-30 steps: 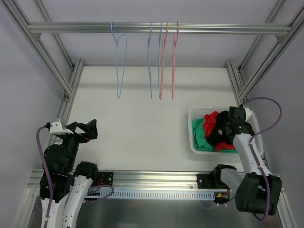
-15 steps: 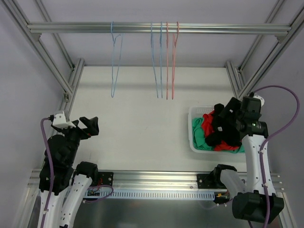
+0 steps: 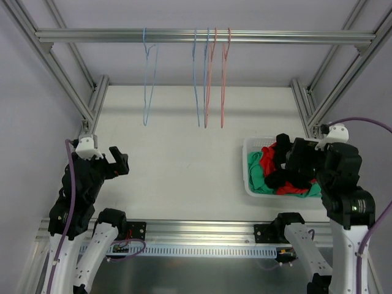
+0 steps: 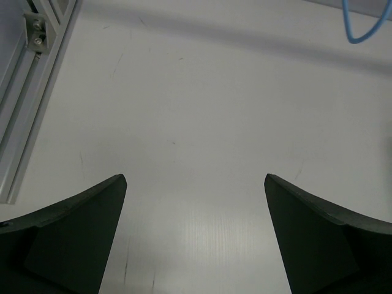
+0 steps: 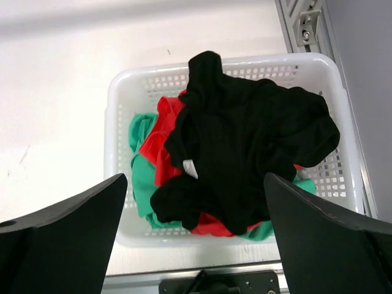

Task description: Remove the tank top from the hanger

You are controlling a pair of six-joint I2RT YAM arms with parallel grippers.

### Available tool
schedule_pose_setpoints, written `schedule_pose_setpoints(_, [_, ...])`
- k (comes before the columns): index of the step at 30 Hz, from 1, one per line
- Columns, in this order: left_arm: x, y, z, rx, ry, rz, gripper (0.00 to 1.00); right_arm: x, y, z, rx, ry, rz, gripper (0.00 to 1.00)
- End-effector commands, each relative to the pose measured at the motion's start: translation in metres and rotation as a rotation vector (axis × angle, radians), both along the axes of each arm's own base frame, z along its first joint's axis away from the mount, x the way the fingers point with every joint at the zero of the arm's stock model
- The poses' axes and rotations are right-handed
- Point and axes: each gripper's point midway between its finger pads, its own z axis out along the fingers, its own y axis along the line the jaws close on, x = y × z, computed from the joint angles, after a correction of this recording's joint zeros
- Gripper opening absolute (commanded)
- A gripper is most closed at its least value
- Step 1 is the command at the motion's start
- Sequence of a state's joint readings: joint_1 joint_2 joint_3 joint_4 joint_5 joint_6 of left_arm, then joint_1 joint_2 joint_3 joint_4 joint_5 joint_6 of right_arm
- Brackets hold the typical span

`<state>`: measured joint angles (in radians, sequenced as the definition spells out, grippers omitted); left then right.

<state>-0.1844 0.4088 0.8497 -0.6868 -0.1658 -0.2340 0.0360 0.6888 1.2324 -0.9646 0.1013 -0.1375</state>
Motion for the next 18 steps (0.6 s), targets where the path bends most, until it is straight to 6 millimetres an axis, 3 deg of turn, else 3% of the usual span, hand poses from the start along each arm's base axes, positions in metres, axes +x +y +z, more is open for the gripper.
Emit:
schedule_pose_setpoints(1, [-0.013,0.006,0.002,0.039,-0.044,-0.005,0.99,-0.037,-0.006,-0.004,-0.086,-0.004,0.038,1.00])
schedule_pose_setpoints(5, [-0.021,0.002,0.002,0.020,-0.089,-0.035,0.99,-0.068,-0.003,-0.005,-0.063,-0.104,0.071,0.99])
schedule_pose_setpoints(7, [-0.024,0.001,0.002,0.014,-0.109,-0.040,0.99,-0.074,-0.001,-0.009,-0.058,-0.107,0.086,0.99])
schedule_pose_setpoints(18, [-0.031,0.000,0.005,-0.001,-0.184,-0.055,0.99,-0.068,0.000,-0.021,-0.053,-0.089,0.085,0.99])
